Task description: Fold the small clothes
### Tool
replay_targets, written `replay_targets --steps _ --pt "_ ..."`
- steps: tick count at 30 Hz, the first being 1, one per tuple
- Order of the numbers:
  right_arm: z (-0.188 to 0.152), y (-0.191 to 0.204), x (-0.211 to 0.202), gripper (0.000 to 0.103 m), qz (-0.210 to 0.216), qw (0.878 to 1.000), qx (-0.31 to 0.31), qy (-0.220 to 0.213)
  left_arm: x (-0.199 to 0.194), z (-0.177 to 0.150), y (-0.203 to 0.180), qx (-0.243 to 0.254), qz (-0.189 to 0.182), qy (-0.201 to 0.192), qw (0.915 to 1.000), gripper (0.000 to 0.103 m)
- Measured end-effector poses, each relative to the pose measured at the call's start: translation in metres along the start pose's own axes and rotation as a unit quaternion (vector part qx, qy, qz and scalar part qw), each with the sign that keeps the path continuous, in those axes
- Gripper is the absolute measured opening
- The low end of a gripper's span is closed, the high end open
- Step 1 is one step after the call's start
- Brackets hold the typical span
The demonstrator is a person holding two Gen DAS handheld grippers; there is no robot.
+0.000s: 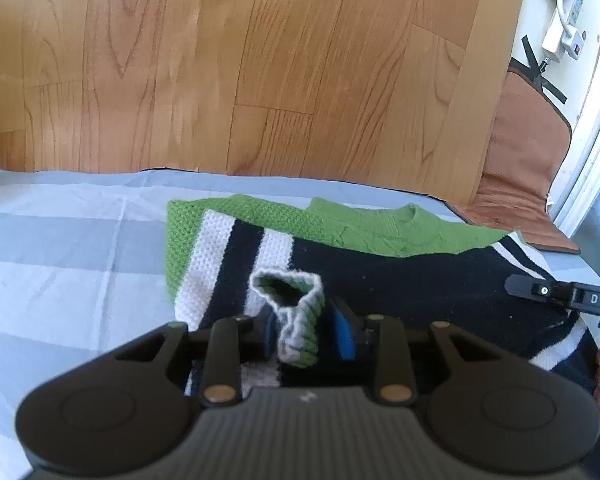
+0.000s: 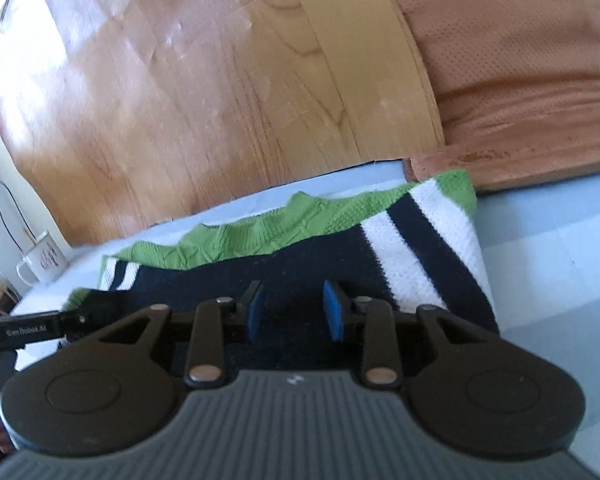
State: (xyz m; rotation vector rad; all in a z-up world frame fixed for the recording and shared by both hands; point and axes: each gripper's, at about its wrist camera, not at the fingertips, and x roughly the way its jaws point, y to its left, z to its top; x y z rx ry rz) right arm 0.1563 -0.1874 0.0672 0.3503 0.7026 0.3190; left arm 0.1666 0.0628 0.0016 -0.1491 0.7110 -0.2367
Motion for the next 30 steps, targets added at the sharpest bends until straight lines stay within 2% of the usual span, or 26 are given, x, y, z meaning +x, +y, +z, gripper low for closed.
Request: replay_targets --steps 3,6,8,10,12,16,17,20,22,23,24,27,30 --pt "0.0 0.003 -0.002 0.035 -0.006 1.0 -0.002 -0.003 -0.005 0.002 0.003 -0.009 0.011 -0.004 0.9999 0.032" --pt "-0.001 0.003 0.003 0.035 -0.008 1.0 0.001 -0.004 -0.013 0.005 0.005 -0.015 0.057 -0.021 0.998 0.036" --pt "-0.001 0.002 0.003 0.036 -0.007 1.0 0.002 -0.004 -0.019 0.007 0.01 -0.028 0.063 -0.035 0.997 0.036" --pt "-0.002 0.003 0.004 0.036 -0.008 1.0 -0.001 -0.004 -0.027 0.01 0.017 -0.06 0.037 -0.054 0.9961 0.036" --pt "-0.002 0.003 0.005 0.037 -0.008 1.0 -0.001 -0.004 -0.037 0.01 0.02 -0.084 -0.006 -0.079 0.9933 0.037" --pt "-0.002 0.003 0.005 0.039 -0.005 1.0 -0.001 -0.004 -0.043 0.008 0.014 -0.076 -0.081 -0.101 0.9887 0.038" --pt "-0.002 0.003 0.006 0.04 -0.004 1.0 -0.003 -0.004 -0.041 0.007 0.009 -0.064 -0.096 -0.097 0.9885 0.039" --pt "-0.002 0.003 0.006 0.041 -0.004 1.0 -0.005 -0.003 -0.031 0.003 -0.006 -0.04 -0.108 -0.076 0.9905 0.039" --pt "-0.002 0.003 0.006 0.041 -0.003 1.0 -0.005 -0.003 -0.018 0.002 -0.009 -0.036 -0.093 -0.047 0.9939 0.039" --pt "-0.002 0.003 0.006 0.041 -0.003 1.0 -0.005 -0.003 -0.009 0.002 -0.008 -0.04 -0.074 -0.026 0.9961 0.039" --pt "-0.002 0.003 0.006 0.041 -0.003 1.0 -0.005 -0.003 -0.001 0.001 -0.004 -0.044 -0.056 -0.007 0.9975 0.033" --pt "-0.001 0.003 0.006 0.041 -0.003 1.0 -0.005 -0.003 0.002 0.001 0.008 -0.063 -0.059 0.003 0.9962 0.028" --pt "-0.001 0.003 0.007 0.041 -0.003 1.0 -0.005 -0.003 0.002 0.0 0.004 -0.047 -0.048 0.001 0.9977 0.027"
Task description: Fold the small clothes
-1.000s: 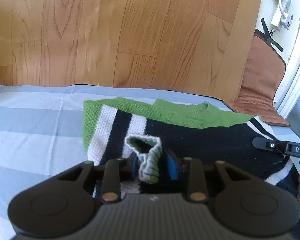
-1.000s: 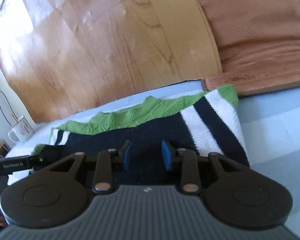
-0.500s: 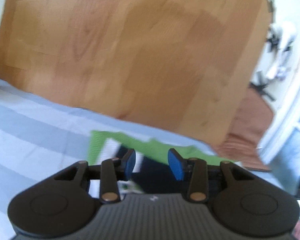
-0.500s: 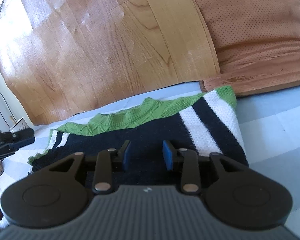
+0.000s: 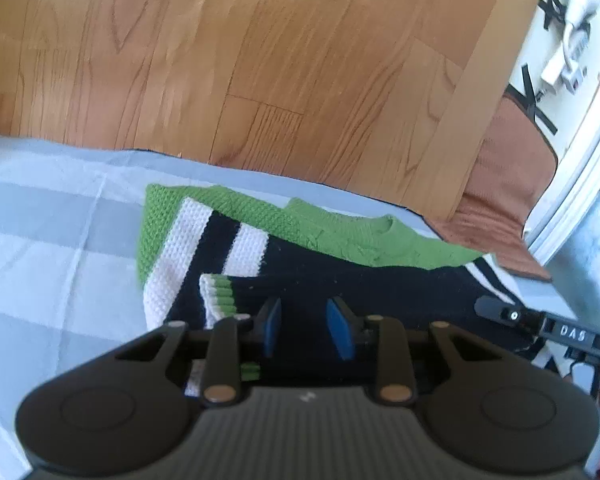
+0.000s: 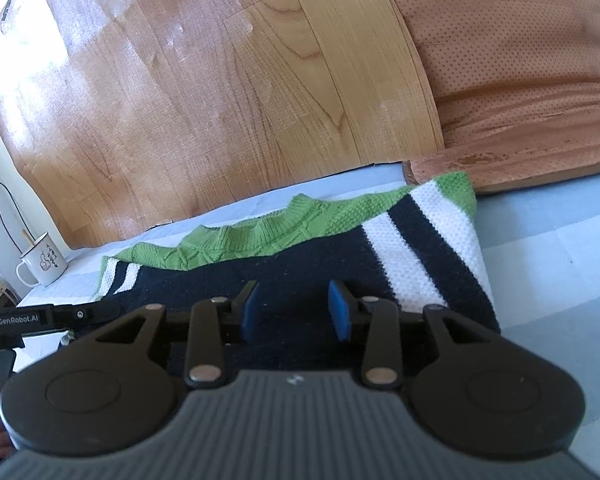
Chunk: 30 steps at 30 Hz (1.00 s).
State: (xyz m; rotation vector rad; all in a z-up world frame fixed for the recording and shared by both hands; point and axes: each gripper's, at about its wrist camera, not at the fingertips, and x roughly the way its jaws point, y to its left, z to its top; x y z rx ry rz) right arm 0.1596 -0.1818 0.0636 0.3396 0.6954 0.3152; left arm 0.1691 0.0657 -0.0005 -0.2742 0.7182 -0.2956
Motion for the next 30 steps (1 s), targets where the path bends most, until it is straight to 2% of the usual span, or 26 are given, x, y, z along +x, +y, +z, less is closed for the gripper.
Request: replay_targets --steps 3,7,14,15,16,20,26,30 --pt "0.0 0.0 0.0 0.041 0.0 1.0 0.0 0.001 0.0 -0.001 -0.007 0.019 0.01 -0.002 0.9998 0.028" --pt "0.001 0.002 -0.006 0.041 -0.018 1.0 -0.01 0.003 -0.001 -0.001 -0.006 0.017 0.004 -0.001 0.9998 0.028" --pt "-0.008 -0.027 -0.056 0.041 -0.052 0.998 0.018 -0.028 -0.001 -0.003 -0.01 0.034 0.013 -0.001 0.9993 0.028" --pt "-0.009 -0.032 -0.055 0.04 -0.061 0.998 0.022 -0.018 -0.001 -0.003 -0.011 0.036 0.014 -0.001 0.9993 0.028" --pt "-0.01 -0.036 -0.052 0.034 -0.067 0.997 0.023 -0.008 0.0 -0.003 -0.011 0.038 0.014 -0.001 0.9992 0.028" --pt "-0.006 -0.035 -0.047 0.035 -0.07 0.997 0.025 0.0 0.0 -0.003 -0.011 0.043 0.014 -0.001 0.999 0.028" --pt "-0.012 -0.033 -0.045 0.036 -0.072 0.997 0.001 -0.018 0.0 -0.003 -0.013 0.059 0.015 0.0 0.9981 0.028" --pt "-0.008 -0.032 -0.051 0.035 -0.083 0.996 -0.005 -0.009 -0.004 -0.003 -0.008 0.062 -0.005 0.003 0.998 0.036"
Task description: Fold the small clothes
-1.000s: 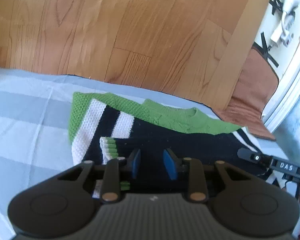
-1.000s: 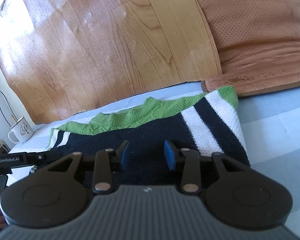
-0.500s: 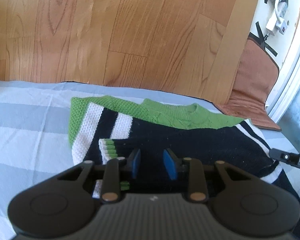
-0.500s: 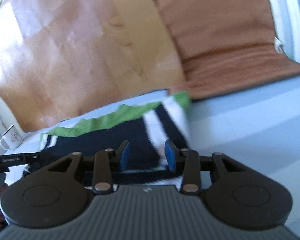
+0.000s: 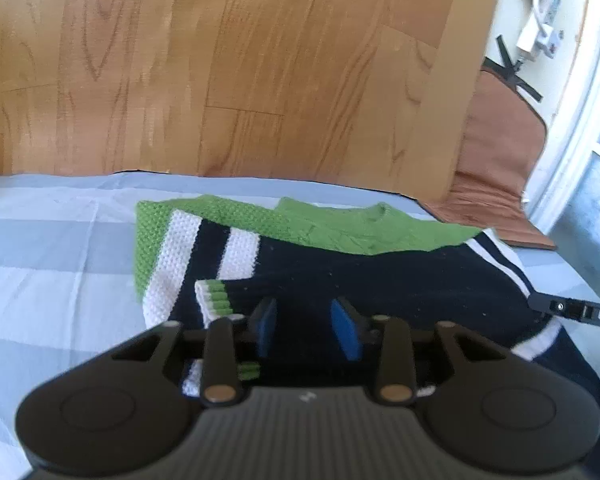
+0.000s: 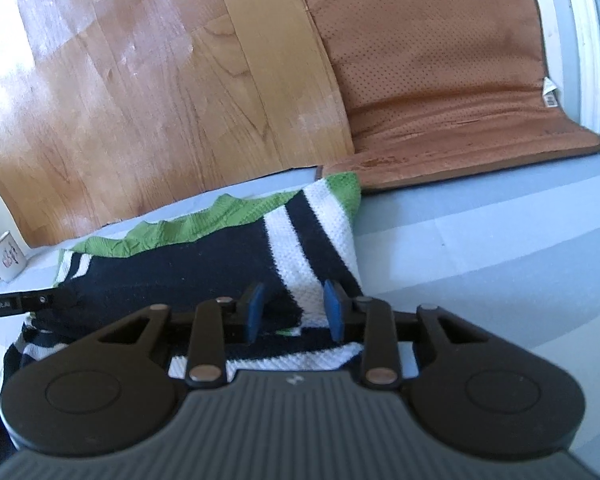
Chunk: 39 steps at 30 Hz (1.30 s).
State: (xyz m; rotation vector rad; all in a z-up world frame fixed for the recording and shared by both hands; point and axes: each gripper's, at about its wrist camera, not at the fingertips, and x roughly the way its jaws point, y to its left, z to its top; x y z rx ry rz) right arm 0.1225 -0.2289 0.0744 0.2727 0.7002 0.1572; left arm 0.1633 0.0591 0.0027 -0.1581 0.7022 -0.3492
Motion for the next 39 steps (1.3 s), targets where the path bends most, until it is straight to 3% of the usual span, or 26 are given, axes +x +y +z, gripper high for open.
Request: replay_targets --steps 1,3,4,6,9,15,20,26,35,38,39 --pt "0.001 0.0 -0.006 0.036 -0.008 1.0 -0.001 -0.001 -0.002 0.0 0.001 0.002 0.0 0.004 1.0 0.036" --pt "0.0 0.001 -0.02 0.051 -0.046 0.999 -0.002 -0.001 -0.013 0.002 0.0 -0.008 0.012 0.008 0.9999 0.043" --pt "-0.002 0.001 -0.029 0.052 -0.049 0.999 -0.004 -0.003 -0.021 0.002 -0.001 -0.018 0.011 0.008 0.9997 0.045" --pt "-0.008 -0.002 -0.049 0.052 -0.019 1.0 -0.003 -0.014 -0.043 -0.001 -0.001 -0.028 -0.006 0.0 0.9996 0.048" --pt "-0.02 -0.002 -0.071 0.052 -0.007 1.0 -0.006 -0.018 -0.076 -0.019 -0.003 -0.029 -0.006 -0.001 0.9996 0.048" --pt "-0.049 -0.017 -0.107 0.052 0.01 1.0 0.02 0.0 -0.131 -0.081 -0.004 -0.024 0.014 0.04 0.9988 0.048" --pt "-0.074 -0.039 -0.145 0.052 0.028 0.998 0.064 0.004 -0.175 -0.122 -0.006 -0.047 -0.009 0.07 0.9964 0.049" --pt "-0.104 -0.063 -0.191 0.052 0.072 0.991 0.116 0.009 -0.207 -0.151 -0.014 -0.073 -0.04 0.101 0.9915 0.049" --pt "-0.15 -0.079 -0.23 0.051 0.105 0.984 0.145 0.022 -0.238 -0.184 -0.032 -0.081 -0.049 0.123 0.9879 0.054" --pt "-0.161 -0.079 -0.227 0.051 0.113 0.982 0.146 0.035 -0.241 -0.19 -0.039 -0.078 -0.04 0.115 0.9895 0.046" --pt "-0.164 -0.079 -0.227 0.051 0.119 0.982 0.145 0.032 -0.24 -0.19 -0.04 -0.078 -0.033 0.113 0.99 0.027"
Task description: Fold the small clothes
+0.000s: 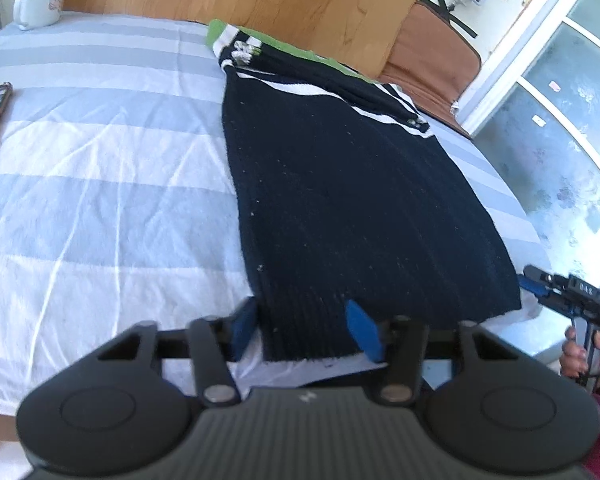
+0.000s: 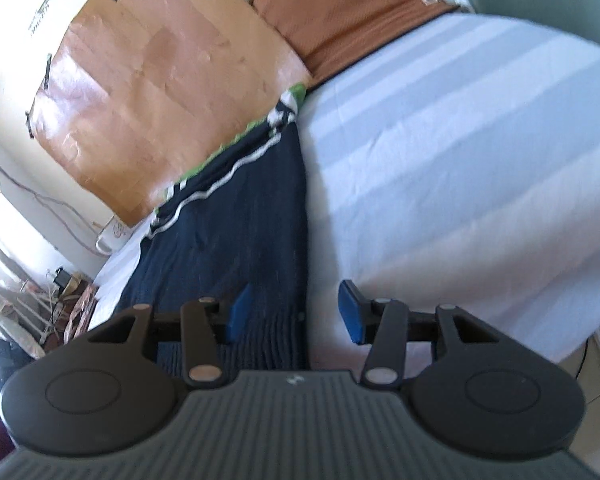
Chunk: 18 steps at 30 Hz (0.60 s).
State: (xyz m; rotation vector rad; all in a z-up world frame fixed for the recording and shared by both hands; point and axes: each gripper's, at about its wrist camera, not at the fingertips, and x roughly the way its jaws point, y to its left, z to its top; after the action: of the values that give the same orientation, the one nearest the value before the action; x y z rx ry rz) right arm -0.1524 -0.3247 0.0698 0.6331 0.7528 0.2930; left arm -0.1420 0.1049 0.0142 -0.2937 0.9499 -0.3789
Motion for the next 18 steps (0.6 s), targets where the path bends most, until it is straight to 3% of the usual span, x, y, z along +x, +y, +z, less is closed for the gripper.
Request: replay_targets --steps 2,3,4,5,9,14,18 --pt "-0.005 0.001 0.001 0.046 0.016 1.0 0.002 0.001 0.003 -0.002 0.0 -0.008 0.01 0.004 0.9999 0.011" --pt "-0.006 0.002 0.003 0.038 0.025 1.0 0.0 0.012 0.002 -0.002 0.001 -0.012 0.009 0.001 0.9999 0.01" --pt "-0.009 0.005 0.007 0.018 0.028 0.999 -0.005 0.031 0.0 -0.002 0.001 -0.013 0.007 -0.002 0.9999 0.009" --pt "-0.012 0.008 0.01 0.012 0.023 0.999 -0.013 0.04 -0.004 -0.001 0.0 -0.014 0.002 -0.008 0.9999 0.009" --pt "-0.005 0.009 0.007 0.011 0.036 0.999 -0.001 0.037 -0.022 0.007 0.01 -0.047 -0.037 -0.038 0.9975 0.009" --pt "0.028 0.016 -0.003 0.01 0.086 0.996 0.022 -0.016 -0.034 0.029 0.03 -0.115 -0.09 -0.084 0.9857 0.009" --pt "0.063 0.024 0.013 0.01 0.088 0.995 0.024 -0.044 -0.024 0.057 0.037 -0.149 -0.089 -0.109 0.9788 0.009"
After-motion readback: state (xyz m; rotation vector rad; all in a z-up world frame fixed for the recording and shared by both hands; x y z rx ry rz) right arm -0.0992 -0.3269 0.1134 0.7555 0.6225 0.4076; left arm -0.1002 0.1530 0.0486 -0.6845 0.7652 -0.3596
